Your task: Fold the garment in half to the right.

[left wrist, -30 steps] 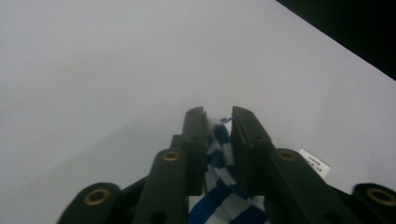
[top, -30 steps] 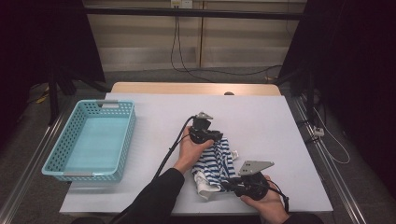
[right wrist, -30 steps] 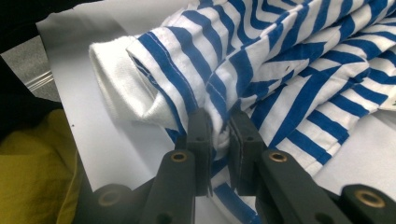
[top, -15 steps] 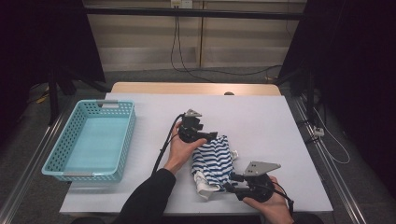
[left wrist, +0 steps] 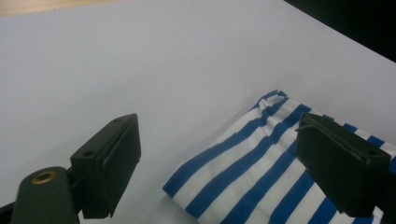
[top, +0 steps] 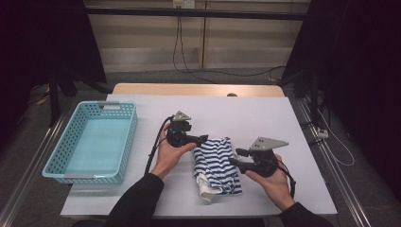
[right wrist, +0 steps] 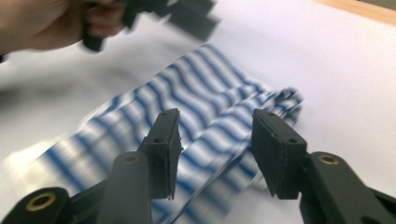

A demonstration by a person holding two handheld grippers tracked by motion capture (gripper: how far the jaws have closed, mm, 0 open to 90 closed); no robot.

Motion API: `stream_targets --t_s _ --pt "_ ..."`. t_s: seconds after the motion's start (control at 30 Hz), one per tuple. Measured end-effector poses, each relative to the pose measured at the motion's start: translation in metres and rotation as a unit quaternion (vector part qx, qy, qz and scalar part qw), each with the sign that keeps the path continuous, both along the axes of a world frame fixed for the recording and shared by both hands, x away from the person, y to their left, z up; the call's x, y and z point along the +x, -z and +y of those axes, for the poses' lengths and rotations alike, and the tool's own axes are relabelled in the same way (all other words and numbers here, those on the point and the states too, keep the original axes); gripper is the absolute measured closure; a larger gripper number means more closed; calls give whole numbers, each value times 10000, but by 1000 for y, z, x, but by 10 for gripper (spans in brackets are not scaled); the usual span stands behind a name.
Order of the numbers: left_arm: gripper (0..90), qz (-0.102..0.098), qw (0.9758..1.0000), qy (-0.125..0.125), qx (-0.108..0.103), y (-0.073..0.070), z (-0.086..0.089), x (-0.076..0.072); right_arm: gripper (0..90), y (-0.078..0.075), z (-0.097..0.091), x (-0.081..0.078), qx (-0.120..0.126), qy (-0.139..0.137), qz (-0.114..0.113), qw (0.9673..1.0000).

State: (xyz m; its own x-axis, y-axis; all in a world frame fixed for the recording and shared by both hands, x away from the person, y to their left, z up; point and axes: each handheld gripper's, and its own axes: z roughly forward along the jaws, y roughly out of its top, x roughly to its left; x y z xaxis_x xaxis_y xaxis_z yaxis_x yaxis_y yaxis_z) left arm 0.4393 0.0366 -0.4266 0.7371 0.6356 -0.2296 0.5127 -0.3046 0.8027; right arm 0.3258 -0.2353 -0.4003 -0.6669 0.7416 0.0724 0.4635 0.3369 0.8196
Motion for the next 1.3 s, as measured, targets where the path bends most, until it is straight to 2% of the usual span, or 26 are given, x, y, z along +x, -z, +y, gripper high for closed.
stream_targets --t_s 0.07,0.13,0.2,0.3,0.4,0.5,0.63,0.73,0.83,0.9,1.0,1.27,1.3 --pt "137 -44 10000 4 56 0 2 -2 557 1 1 16 -91 122 -11 9999" --pt "134 -66 9999 -2 117 0 3 -4 574 5 2 30 -412 339 -189 9984" --pt "135 -209 9993 70 305 -3 6 -6 599 11 2 46 -296 437 -17 9986" --pt "135 -367 9988 21 322 -7 13 -8 609 16 4 64 -361 524 88 9979" --pt "132 -321 9992 22 223 -7 17 -9 621 20 9 78 -446 531 151 9975" --pt "131 -256 9994 -4 244 -4 19 -10 616 25 15 89 -505 503 254 9971" --pt "129 -227 9995 -43 223 -3 23 -11 619 34 22 94 -686 403 361 9962" --pt "129 -224 9995 -65 215 -3 25 -12 646 39 20 96 -741 425 526 9950" --pt "129 -207 9995 -67 245 -1 26 -12 720 43 15 96 -742 395 674 9942" --pt "129 -159 9995 -62 256 1 24 -12 813 45 12 96 -723 429 727 9938" --pt "129 -166 9994 -27 287 2 23 -13 863 46 9 97 -661 419 747 9941" --pt "129 -149 9996 -111 206 2 30 -10 867 48 6 101 -638 441 656 9948" --pt "129 -130 9997 -164 146 2 32 -10 865 49 6 101 -615 434 654 9950"
